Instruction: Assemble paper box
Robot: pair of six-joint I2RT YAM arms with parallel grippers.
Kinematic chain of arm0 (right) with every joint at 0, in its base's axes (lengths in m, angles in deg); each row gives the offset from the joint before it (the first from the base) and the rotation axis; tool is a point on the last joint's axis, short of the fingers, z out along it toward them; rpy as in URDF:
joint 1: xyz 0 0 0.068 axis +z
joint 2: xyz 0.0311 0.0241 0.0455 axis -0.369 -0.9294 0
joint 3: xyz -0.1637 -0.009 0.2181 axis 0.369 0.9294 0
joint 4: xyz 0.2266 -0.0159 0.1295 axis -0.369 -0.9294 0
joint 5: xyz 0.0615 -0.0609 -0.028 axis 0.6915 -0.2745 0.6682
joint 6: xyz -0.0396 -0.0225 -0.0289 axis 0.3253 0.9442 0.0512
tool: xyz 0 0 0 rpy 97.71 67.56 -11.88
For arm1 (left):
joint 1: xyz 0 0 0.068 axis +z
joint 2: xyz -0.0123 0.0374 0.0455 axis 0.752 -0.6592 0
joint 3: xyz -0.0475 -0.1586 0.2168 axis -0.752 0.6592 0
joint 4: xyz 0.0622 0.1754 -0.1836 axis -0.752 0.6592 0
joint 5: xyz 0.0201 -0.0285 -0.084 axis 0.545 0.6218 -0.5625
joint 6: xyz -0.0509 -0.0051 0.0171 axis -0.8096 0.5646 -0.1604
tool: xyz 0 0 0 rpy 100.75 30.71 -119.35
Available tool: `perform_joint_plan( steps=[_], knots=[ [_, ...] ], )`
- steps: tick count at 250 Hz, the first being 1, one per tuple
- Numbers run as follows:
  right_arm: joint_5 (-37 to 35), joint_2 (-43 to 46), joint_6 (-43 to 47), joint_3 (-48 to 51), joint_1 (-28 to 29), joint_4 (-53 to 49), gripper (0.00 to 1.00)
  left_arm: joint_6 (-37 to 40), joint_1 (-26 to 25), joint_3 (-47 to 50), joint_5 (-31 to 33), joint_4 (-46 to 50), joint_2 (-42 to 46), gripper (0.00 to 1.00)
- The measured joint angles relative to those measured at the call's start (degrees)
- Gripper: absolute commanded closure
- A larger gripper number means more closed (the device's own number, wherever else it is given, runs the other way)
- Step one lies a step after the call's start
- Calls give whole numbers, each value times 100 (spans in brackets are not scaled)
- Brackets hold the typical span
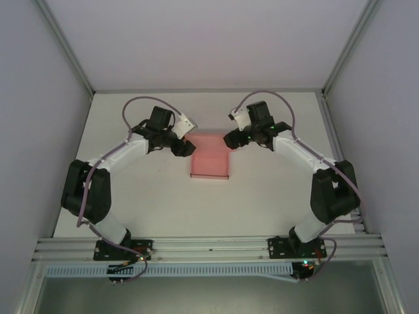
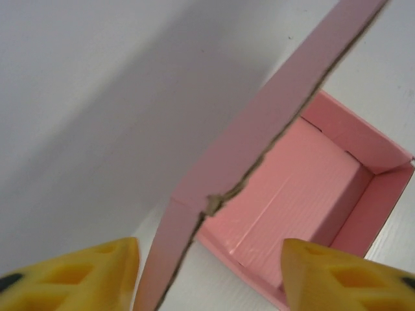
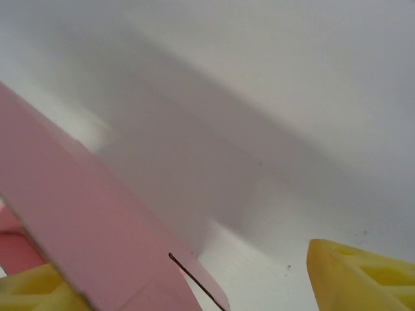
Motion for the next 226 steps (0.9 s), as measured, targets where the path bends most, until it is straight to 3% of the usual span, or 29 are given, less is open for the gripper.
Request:
perform_joint_plan(
  steps=[29, 78, 100, 158, 226],
  knots=[
    [42, -240, 155, -50, 0, -236, 59, 20, 0, -90, 33, 111, -37, 68],
    [61, -282, 160, -76, 0, -450, 83, 13, -44, -173, 83, 118, -55, 89],
    [76, -282, 170, -109, 0, -518, 88, 0, -74, -184, 118, 103, -81, 100],
    [11, -278, 72, -129, 20, -579, 97, -525, -267, -188, 468, -33, -96, 100],
    [-1016, -13, -1132, 262, 417, 396, 100, -2420, -549, -221, 1635, -704, -96, 100]
  ],
)
